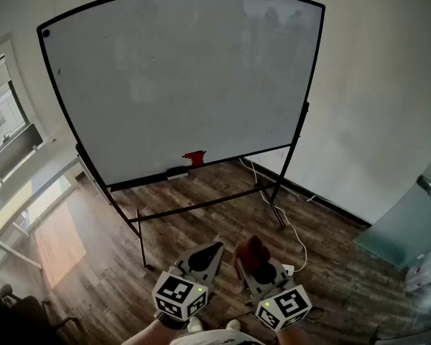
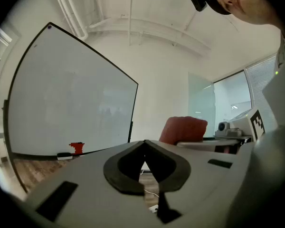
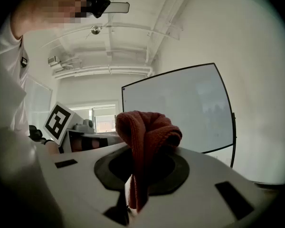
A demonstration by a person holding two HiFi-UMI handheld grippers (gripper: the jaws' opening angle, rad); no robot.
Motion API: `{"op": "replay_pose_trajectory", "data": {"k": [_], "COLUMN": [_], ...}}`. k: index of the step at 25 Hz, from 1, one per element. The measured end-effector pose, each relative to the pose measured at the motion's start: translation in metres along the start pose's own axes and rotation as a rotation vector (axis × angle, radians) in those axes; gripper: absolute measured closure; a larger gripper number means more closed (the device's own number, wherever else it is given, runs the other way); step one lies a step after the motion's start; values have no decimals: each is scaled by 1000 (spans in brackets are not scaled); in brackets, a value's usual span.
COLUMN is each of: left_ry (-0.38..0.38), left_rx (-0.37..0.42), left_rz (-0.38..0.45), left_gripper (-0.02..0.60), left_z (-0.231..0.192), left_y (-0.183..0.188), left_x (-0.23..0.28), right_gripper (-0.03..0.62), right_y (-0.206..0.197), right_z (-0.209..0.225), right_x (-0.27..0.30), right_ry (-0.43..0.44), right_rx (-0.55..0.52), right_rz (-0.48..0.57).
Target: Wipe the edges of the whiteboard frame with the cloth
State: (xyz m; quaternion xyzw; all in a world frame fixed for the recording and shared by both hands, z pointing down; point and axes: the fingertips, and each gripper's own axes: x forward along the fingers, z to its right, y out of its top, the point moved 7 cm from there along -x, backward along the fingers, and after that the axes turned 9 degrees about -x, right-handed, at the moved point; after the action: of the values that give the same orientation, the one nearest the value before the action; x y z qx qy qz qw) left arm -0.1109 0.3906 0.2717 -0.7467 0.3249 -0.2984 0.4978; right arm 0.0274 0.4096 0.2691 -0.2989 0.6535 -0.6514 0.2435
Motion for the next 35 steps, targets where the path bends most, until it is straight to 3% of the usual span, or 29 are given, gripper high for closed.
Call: {"op": "replay_pose_trajectory", "data": {"k": [8,16,25,35], "left_ry": [-4,3,-2,-31], "left_rx": [2,-25,-33,-3], "left_rz": [1,4,7,6], "left_gripper": [574,574,574,574], "left_z": [-8,-31,-71,-99], "left_y": [-1,-2,1,6], "left_x": [-14,-33,-58,-78], "right_gripper": [539,539,539,539], "right_y": [-1,-1,-4,-2], "right_z": [-16,-40,-65,-87], "right_x": [6,25,52,70], "right_ry": [-12,44,-8,-78], "right_rx": [-4,11,49,0], "right_rz": [-15,-19,-4,-10]}}
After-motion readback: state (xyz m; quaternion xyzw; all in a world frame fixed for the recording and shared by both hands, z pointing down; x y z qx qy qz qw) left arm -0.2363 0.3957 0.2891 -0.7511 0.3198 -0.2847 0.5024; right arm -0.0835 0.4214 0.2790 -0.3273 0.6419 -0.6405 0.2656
